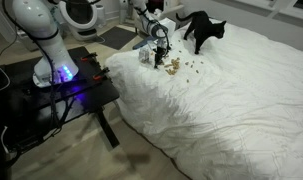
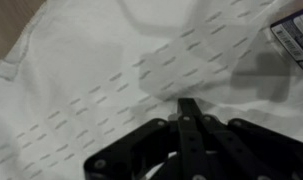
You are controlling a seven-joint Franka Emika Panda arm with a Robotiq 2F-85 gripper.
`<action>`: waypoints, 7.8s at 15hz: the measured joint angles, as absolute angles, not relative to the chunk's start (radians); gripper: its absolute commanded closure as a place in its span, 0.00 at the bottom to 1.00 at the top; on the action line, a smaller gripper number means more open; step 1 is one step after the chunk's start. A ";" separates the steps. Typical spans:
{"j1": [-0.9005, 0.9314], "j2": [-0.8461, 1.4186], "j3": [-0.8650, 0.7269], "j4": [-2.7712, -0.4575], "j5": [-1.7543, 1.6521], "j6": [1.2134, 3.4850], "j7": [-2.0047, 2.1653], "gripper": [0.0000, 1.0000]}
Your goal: Pick some objects from the bed and put them in the clear bottle
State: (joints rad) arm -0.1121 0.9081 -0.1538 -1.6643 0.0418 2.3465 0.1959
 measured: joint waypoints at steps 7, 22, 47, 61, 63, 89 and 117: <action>-0.113 0.908 -0.154 -1.658 0.042 2.346 0.196 0.28; -0.115 0.941 -0.154 -1.635 0.042 2.346 0.196 0.00; -0.123 0.928 -0.154 -1.570 0.042 2.275 0.183 0.99; -0.103 0.632 -0.145 -1.731 -0.053 2.106 0.088 0.99; -0.089 0.602 -0.136 -1.764 -0.069 2.106 0.080 0.99; 0.014 0.554 -0.057 -1.923 -0.087 2.252 0.079 0.70; -0.054 0.535 -0.160 -1.950 -0.103 2.592 0.079 0.00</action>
State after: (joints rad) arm -0.0542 0.5350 -0.1595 -1.9502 -0.1026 2.5922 0.0793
